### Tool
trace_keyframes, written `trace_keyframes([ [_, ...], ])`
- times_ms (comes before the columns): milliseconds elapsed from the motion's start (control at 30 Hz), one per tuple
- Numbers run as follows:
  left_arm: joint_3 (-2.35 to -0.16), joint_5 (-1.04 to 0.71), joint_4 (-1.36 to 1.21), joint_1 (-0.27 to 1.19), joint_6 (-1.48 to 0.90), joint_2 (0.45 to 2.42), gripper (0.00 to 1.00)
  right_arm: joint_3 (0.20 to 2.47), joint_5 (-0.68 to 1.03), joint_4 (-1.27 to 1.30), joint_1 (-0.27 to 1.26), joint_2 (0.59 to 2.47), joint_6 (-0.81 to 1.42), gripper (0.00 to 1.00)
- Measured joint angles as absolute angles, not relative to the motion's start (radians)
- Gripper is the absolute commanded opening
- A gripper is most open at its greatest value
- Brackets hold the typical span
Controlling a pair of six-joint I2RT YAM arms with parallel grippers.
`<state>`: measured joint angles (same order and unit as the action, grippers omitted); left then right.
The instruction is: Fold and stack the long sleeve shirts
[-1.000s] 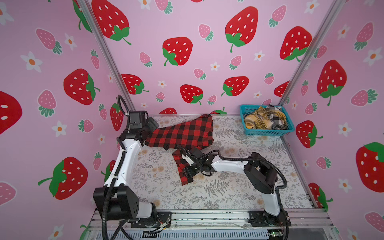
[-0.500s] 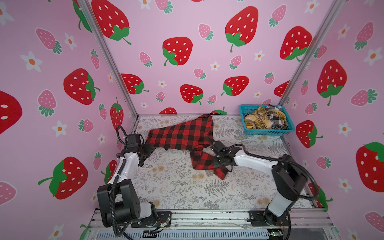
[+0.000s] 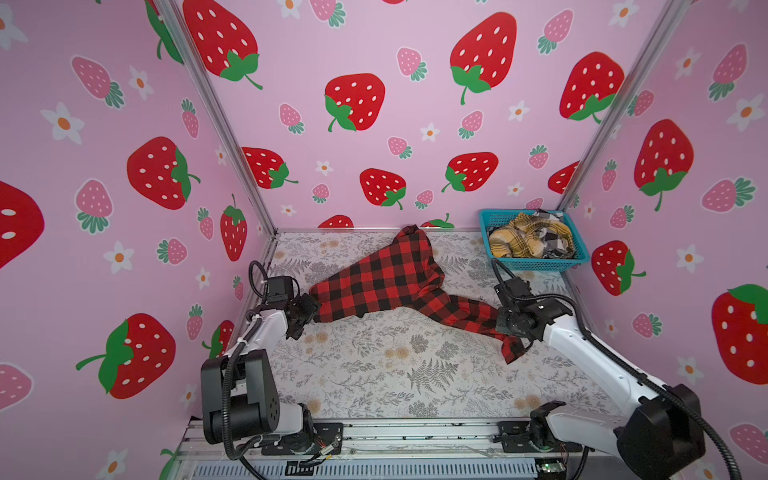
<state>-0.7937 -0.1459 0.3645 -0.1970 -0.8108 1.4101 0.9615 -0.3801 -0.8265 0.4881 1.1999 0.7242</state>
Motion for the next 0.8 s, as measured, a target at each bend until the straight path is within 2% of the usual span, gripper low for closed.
trace_keyframes([
  [100, -0.793, -0.139, 0.37, -0.197, -0.831, 1.41, 0.83, 1.071, -0.382, -0.852, 0.484, 1.192, 0.728, 0.0],
  [233, -0.777, -0.152, 0.335, -0.183, -0.865, 1.41, 0.81, 1.162, -0.251, -0.817, 0.49, 1.228, 0.678, 0.0],
  [333, -0.742, -0.171, 0.304, -0.163, -0.888, 1.41, 0.81, 1.298, -0.15, -0.752, 0.546, 1.362, 0.628, 0.0],
  [500, -0.703, -0.192, 0.295, -0.155, -0.904, 1.41, 0.79, 1.7, -0.031, -0.586, 0.686, 1.714, 0.53, 0.0],
  [533, -0.699, -0.191, 0.296, -0.155, -0.907, 1.409, 0.78, 1.799, -0.003, -0.559, 0.708, 1.798, 0.514, 0.1],
  [567, -0.698, -0.192, 0.297, -0.155, -0.911, 1.408, 0.78, 1.901, 0.029, -0.536, 0.723, 1.888, 0.504, 0.32],
  [633, -0.696, -0.191, 0.305, -0.155, -0.921, 1.4, 0.79, 2.085, 0.097, -0.503, 0.748, 2.053, 0.483, 0.64],
  [700, -0.695, -0.187, 0.316, -0.157, -0.929, 1.385, 0.81, 2.242, 0.131, -0.496, 0.762, 2.209, 0.457, 0.79],
  [800, -0.695, -0.184, 0.32, -0.163, -0.936, 1.37, 0.81, 2.268, 0.135, -0.521, 0.766, 2.312, 0.425, 0.88],
])
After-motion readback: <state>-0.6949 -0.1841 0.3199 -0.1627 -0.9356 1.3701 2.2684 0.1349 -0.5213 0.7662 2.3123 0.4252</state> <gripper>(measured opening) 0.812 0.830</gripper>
